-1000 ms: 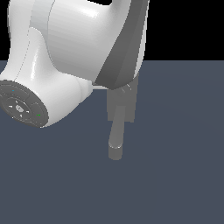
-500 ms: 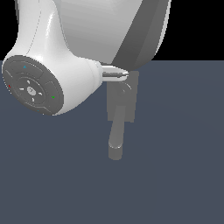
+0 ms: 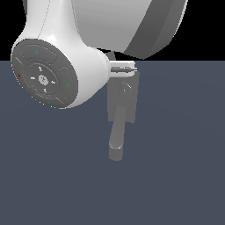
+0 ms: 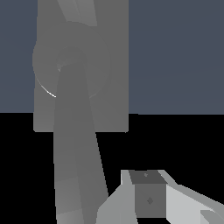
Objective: Turn on the faucet by rotating a designated handle.
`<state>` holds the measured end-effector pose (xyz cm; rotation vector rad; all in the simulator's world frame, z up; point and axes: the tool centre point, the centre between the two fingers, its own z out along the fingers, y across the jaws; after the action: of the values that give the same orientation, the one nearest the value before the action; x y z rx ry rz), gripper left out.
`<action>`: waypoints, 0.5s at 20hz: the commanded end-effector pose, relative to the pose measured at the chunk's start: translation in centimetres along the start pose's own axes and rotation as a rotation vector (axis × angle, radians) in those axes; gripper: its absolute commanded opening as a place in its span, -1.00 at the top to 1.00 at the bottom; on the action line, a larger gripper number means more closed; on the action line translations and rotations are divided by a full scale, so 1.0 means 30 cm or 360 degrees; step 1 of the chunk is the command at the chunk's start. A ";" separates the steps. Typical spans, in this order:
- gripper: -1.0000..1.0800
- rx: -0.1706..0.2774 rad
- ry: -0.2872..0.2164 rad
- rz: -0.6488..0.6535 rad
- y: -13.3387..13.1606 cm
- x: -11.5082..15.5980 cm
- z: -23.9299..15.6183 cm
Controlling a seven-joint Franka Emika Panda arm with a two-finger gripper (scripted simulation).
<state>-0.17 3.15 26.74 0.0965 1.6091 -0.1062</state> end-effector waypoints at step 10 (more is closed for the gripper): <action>1.00 0.0013 -0.0052 -0.0002 -0.156 -0.091 0.018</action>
<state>-0.77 -0.32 27.62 0.1349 1.6129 -0.1041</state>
